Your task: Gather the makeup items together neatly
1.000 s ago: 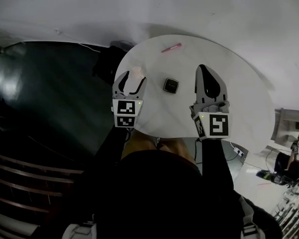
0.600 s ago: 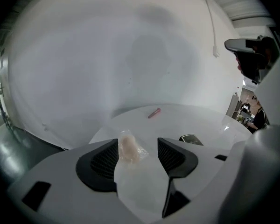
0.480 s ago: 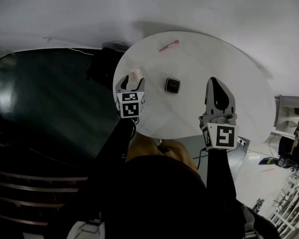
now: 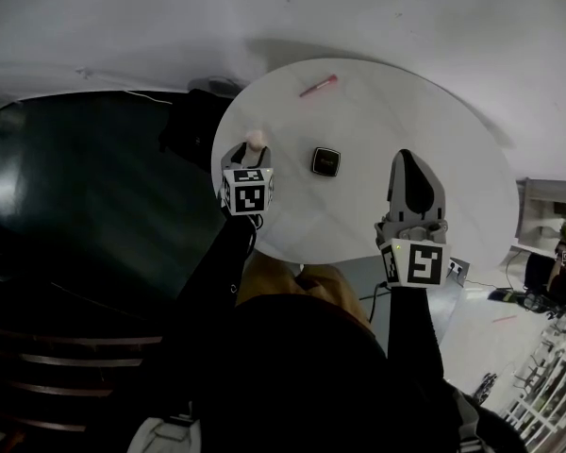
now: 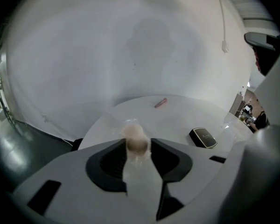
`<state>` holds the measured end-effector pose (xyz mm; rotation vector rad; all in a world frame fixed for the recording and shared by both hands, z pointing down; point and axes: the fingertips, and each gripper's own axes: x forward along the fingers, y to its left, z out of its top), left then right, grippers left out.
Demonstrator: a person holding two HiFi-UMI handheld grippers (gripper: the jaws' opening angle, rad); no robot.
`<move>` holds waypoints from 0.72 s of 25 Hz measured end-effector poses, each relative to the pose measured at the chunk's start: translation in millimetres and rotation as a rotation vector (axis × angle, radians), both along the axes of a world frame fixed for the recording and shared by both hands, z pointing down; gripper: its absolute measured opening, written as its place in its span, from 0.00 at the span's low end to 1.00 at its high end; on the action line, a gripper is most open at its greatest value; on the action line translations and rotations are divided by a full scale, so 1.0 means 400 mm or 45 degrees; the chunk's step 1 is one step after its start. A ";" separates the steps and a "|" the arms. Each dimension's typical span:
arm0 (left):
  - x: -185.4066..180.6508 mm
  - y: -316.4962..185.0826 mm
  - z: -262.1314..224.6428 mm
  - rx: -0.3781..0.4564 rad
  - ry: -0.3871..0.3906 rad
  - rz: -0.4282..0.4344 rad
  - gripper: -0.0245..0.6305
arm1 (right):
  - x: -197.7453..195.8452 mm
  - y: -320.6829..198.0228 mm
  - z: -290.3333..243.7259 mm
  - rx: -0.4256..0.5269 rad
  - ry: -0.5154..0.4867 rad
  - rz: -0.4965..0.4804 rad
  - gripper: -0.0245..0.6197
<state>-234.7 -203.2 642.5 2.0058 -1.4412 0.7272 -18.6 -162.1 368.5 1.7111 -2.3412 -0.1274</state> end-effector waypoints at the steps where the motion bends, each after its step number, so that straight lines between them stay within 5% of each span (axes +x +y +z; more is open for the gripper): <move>1: -0.005 0.001 -0.002 0.000 -0.020 -0.002 0.24 | -0.002 -0.001 0.001 -0.001 -0.001 -0.005 0.08; 18: 0.066 0.038 -0.100 0.087 -0.073 0.160 0.16 | 0.040 -0.012 -0.005 0.028 -0.042 -0.011 0.08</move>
